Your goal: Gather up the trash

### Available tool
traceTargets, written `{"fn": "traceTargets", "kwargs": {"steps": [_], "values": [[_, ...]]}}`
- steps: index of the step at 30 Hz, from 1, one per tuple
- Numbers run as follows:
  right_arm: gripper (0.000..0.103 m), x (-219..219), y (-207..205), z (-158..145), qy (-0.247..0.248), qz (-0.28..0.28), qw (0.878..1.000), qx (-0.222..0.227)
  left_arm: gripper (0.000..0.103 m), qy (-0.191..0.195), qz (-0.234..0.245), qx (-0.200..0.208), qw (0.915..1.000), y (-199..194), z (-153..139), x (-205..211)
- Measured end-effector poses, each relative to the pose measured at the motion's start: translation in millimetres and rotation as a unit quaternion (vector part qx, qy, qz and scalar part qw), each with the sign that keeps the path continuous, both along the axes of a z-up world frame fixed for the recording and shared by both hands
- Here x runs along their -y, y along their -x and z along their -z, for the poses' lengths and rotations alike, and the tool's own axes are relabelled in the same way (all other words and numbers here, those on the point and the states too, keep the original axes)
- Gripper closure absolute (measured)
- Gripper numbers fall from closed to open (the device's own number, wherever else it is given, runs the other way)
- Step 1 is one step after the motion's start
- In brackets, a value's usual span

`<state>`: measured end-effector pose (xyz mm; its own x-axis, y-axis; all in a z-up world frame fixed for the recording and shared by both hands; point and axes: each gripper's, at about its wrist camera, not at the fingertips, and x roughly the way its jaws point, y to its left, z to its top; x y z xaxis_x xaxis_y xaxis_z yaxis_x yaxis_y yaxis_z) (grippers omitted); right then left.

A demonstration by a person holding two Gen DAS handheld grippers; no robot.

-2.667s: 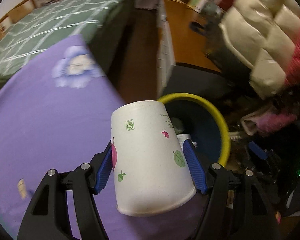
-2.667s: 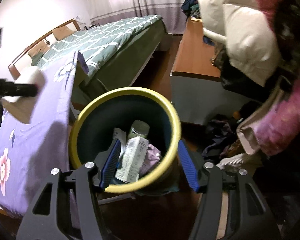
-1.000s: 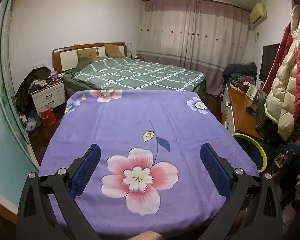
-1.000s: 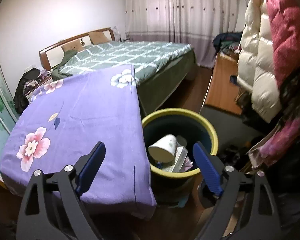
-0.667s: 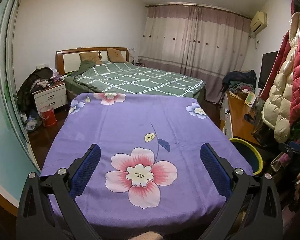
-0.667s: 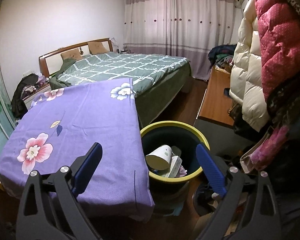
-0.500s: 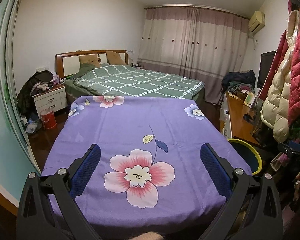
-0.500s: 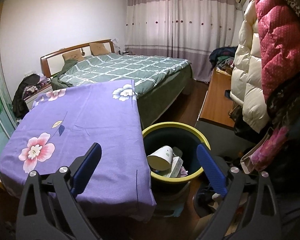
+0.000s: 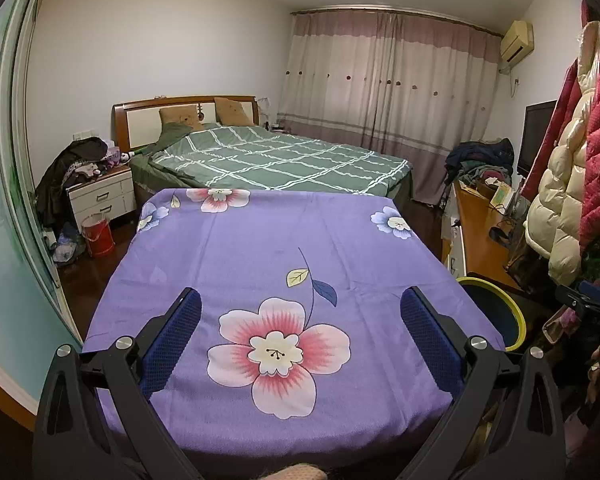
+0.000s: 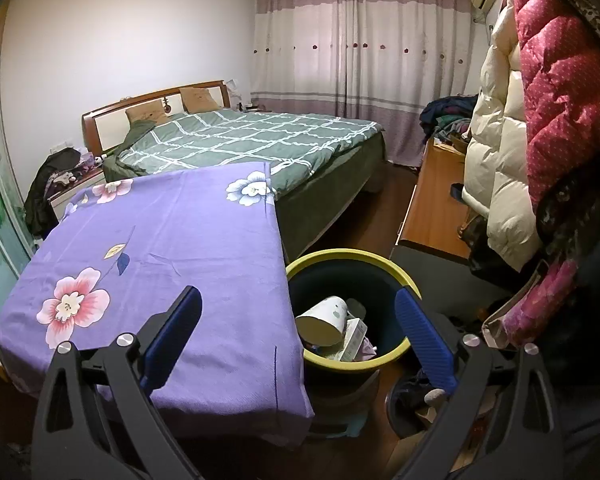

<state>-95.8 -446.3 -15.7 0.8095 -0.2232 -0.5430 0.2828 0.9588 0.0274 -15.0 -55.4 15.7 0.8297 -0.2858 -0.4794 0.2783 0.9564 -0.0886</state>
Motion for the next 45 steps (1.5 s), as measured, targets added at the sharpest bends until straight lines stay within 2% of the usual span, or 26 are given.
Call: {"fn": "traceTargets", "kwargs": {"steps": [45], "values": [[0.010, -13, -16, -7, 0.002, -0.022, 1.000, -0.003, 0.005, -0.003, -0.010, -0.009, 0.9999, -5, 11, 0]]}}
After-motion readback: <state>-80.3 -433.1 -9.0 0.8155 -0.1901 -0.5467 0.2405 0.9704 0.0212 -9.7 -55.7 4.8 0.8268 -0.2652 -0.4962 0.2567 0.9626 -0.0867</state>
